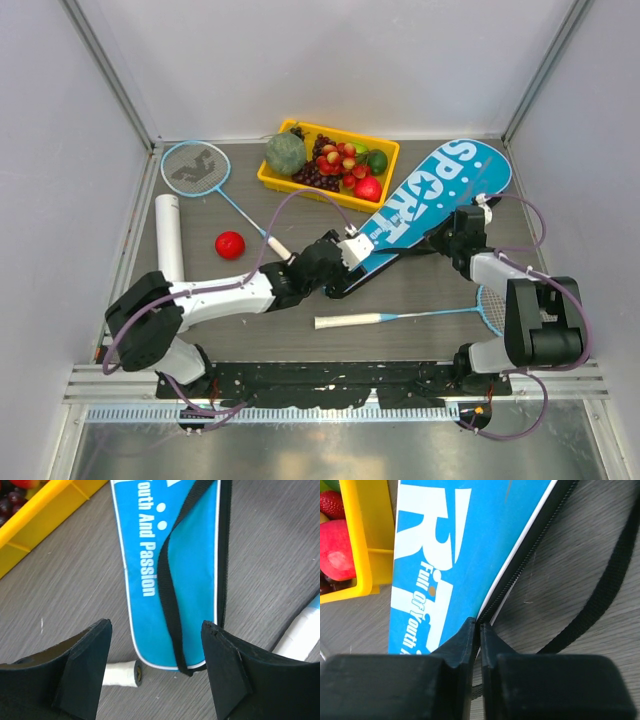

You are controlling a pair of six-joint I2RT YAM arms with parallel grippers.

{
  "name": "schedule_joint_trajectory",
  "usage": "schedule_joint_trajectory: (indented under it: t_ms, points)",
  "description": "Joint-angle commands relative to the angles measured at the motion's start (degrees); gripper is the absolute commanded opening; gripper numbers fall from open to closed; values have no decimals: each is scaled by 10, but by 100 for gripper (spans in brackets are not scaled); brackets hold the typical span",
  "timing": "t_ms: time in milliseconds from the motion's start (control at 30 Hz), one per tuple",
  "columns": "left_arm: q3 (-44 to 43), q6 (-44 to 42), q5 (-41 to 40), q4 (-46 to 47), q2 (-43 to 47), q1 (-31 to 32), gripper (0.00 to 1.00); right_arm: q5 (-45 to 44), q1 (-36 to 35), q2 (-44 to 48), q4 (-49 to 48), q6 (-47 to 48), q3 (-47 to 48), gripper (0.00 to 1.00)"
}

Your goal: Pack up the badminton gear

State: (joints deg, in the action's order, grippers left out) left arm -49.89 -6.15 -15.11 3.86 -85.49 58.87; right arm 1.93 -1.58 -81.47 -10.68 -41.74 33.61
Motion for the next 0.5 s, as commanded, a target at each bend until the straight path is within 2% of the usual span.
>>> schedule_joint_trajectory:
  t_ms: [0,67,233,300,333,367,400,467]
  points:
    - [-36,-1,31,28,-31,5,75,37,-1,11,-15,-29,22,16]
    - [-36,4,30,30,-39,6,75,47,-2,-12,-20,-27,22,5]
    - [-28,16,32,33,-42,8,75,38,-1,-22,-15,-17,22,5]
    - [-27,14,29,32,-45,7,74,38,-1,-20,-8,-16,25,28]
    - [-28,14,26,27,-45,7,75,36,-1,-22,14,-16,30,33]
    - [-28,15,24,21,-43,7,75,34,-2,-24,18,-9,37,24]
    - [-24,14,23,19,-42,8,75,35,0,-26,17,-8,37,6]
    - [-17,16,21,19,-33,7,74,25,-1,-23,3,-8,26,5]
